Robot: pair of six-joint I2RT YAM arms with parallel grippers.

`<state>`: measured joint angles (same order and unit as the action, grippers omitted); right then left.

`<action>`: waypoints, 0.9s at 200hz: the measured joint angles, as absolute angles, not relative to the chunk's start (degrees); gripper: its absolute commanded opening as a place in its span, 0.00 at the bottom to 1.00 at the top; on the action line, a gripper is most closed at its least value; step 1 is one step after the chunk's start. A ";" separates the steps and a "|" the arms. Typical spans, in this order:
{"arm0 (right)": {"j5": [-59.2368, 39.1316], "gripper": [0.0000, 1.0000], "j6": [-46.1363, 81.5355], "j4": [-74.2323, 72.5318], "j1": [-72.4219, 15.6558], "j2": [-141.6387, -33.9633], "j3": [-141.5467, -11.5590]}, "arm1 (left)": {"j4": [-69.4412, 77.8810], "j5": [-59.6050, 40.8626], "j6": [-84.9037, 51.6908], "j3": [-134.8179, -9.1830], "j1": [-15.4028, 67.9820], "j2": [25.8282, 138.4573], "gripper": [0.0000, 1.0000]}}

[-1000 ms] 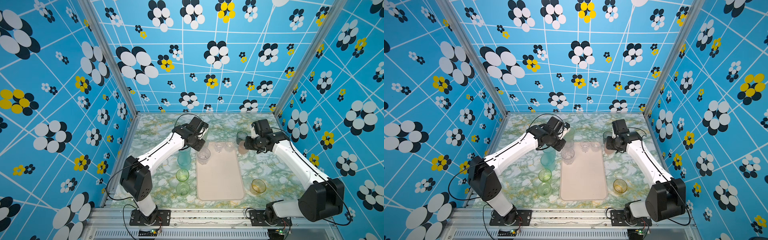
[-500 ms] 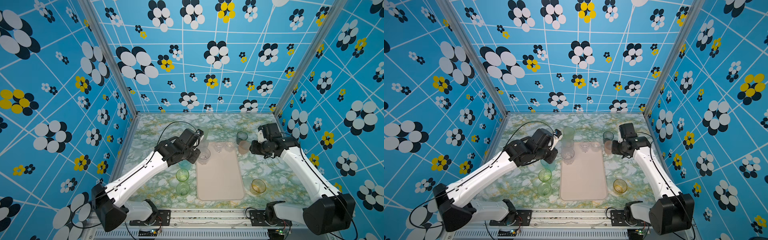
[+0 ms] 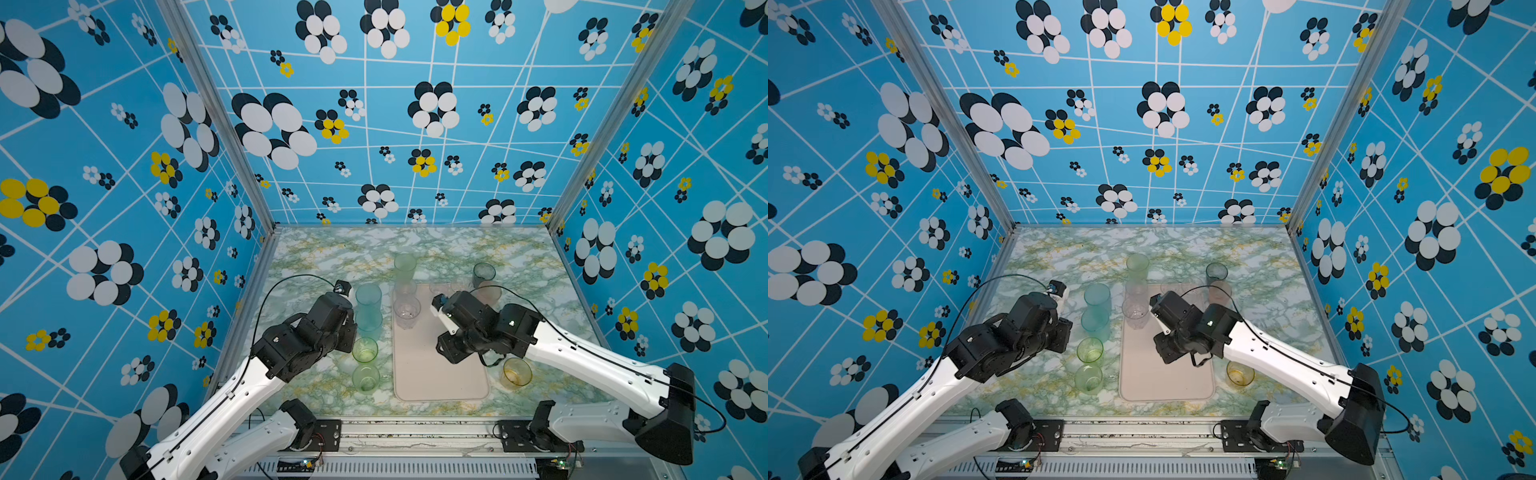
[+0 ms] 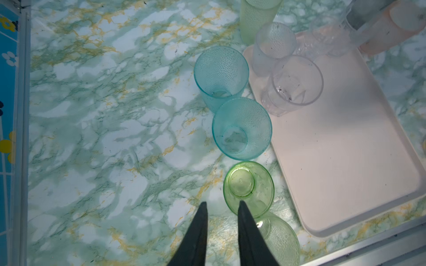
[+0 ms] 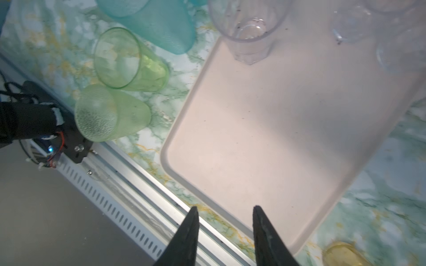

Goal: Place the glasses into the tray
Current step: 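Reach the right gripper to the nearest green dimpled glass while the left withdraws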

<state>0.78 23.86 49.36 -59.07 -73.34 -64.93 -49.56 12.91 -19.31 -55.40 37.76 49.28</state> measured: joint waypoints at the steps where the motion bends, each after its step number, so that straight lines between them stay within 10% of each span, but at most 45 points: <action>1: 0.84 0.41 23.97 49.30 -59.33 -73.41 -64.95 | -49.41 12.91 -19.31 -55.35 37.65 49.23 0.25; 180: 3.90 0.32 32.23 45.98 -73.38 -108.16 -89.49 | -34.26 5.52 -13.37 -51.03 23.64 45.89 0.26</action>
<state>3.90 32.23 45.98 -73.38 -108.16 -89.49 -34.26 5.52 -13.37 -51.03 23.64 45.89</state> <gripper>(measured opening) 0.324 0.263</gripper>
